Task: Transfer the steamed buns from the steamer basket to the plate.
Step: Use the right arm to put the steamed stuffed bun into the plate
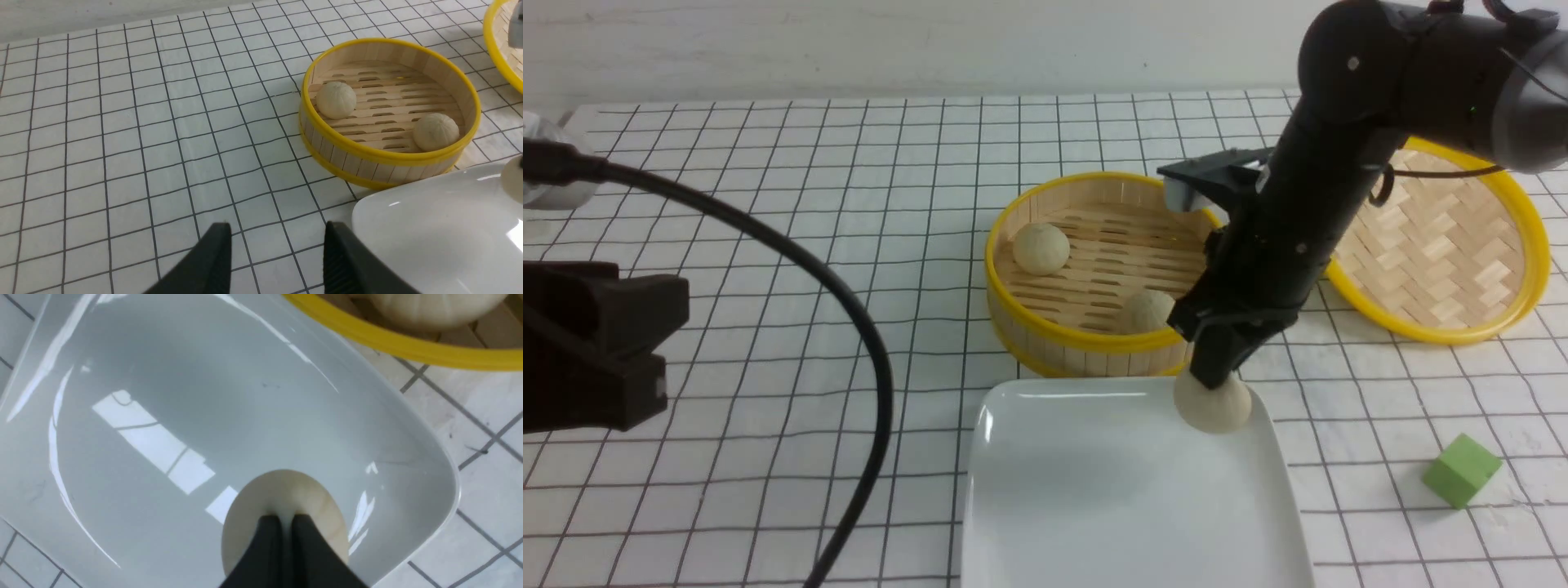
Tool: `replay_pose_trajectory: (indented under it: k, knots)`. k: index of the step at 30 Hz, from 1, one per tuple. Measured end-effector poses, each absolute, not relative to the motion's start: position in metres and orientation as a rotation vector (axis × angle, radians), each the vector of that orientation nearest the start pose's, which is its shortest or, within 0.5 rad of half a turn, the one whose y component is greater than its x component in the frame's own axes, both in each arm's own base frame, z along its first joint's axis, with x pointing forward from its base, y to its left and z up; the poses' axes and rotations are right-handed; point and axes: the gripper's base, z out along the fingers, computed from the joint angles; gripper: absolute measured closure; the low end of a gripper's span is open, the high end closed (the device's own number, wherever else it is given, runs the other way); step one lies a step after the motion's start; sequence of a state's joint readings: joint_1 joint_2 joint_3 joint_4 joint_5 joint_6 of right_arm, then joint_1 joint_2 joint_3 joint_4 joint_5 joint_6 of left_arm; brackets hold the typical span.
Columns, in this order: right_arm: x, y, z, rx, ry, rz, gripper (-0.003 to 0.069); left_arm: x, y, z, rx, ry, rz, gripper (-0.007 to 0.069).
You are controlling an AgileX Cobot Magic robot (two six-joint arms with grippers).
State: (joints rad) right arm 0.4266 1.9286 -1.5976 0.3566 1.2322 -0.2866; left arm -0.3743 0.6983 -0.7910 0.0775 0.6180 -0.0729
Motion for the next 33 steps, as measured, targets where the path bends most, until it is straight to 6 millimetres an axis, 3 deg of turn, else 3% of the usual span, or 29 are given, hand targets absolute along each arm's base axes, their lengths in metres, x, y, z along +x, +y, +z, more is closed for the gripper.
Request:
replay_pose_trajectory:
  k: [13, 21, 33]
  knots:
    - [0.345, 0.189, 0.245, -0.908, 2.896, 0.516, 0.0638, 0.126, -0.045, 0.362, 0.337, 1.984, -0.2, 0.0289]
    - [0.333, 0.183, 0.221, -0.944, 2.975, 0.512, 0.0637, 0.126, -0.045, 0.362, 0.337, 1.987, -0.199, 0.0289]
    - [0.334, 0.183, 0.216, -0.962, 2.977, 0.508, 0.0613, 0.133, -0.048, 0.358, 0.343, 2.015, -0.194, 0.0289]
